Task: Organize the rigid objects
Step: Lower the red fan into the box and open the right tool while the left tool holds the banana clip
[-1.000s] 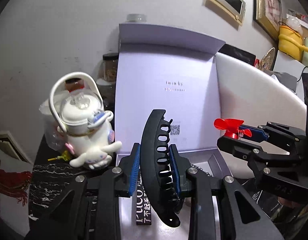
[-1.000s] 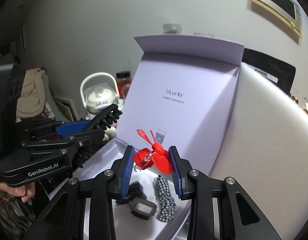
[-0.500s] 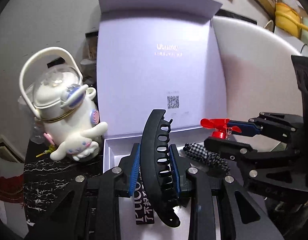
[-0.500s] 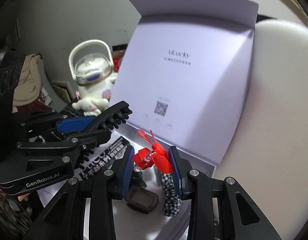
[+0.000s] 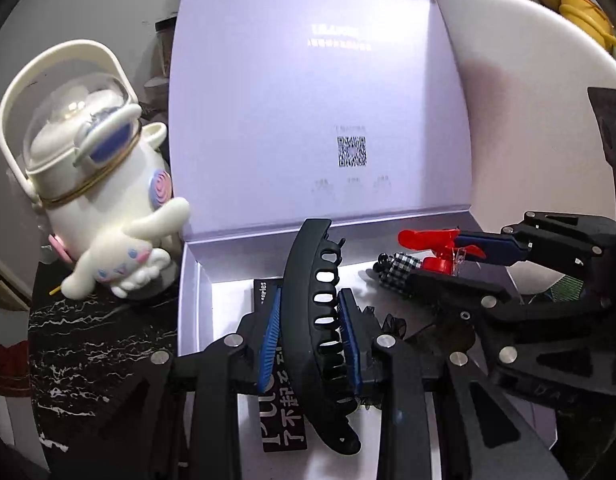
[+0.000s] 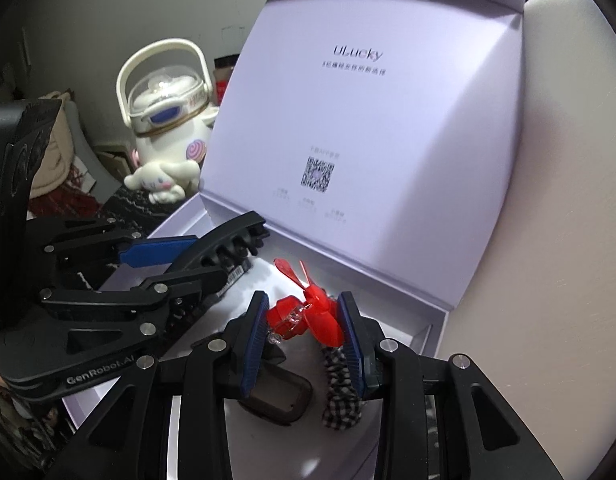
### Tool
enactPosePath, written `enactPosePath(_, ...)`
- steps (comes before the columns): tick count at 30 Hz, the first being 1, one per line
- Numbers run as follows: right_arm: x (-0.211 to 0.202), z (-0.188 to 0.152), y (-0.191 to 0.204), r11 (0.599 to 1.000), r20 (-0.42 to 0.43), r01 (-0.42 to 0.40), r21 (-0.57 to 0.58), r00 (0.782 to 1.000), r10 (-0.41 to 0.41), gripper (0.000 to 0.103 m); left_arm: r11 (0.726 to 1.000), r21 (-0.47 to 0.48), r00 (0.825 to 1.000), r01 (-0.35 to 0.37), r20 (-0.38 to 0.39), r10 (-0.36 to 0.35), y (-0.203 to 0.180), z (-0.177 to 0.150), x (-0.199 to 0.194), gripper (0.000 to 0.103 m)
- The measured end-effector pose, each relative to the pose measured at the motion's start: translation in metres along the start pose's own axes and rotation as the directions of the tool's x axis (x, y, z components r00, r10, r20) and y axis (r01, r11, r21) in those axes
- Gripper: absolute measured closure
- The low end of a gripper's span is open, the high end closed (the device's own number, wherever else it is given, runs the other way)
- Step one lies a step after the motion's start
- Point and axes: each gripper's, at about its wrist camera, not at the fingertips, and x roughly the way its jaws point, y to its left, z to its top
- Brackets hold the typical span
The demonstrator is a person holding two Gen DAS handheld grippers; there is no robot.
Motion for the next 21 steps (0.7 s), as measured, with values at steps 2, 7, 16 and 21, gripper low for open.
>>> enactPosePath(2, 0.004, -0.001, -0.001, 1.000, -0.015, 0.003, 0.005, 1.000, -0.003, 0.068, 1.000, -0.004, 1.000, 0.003, -0.008, -0.003, -0.001, -0.001, 0.004, 0.075)
enactPosePath(7, 0.016, -0.002, -0.002, 1.000, -0.048, 0.007, 0.003, 0.999, -0.007, 0.068, 0.999, -0.046, 0.999, -0.016, -0.042, 0.014, 0.001, 0.000, 0.016, 0.075)
enactPosePath(16, 0.028, 0.000, 0.006, 0.998, -0.071, 0.053, -0.042, 0.996, -0.055, 0.067, 0.999, -0.035, 0.998, -0.018, -0.060, 0.016, -0.008, 0.003, 0.027, 0.075)
enactPosePath(21, 0.025, -0.001, 0.005, 0.998, -0.069, 0.056, -0.042, 0.996, -0.058, 0.067, 0.999, -0.023, 0.999, -0.029, -0.015, 0.028, -0.010, 0.001, 0.016, 0.075)
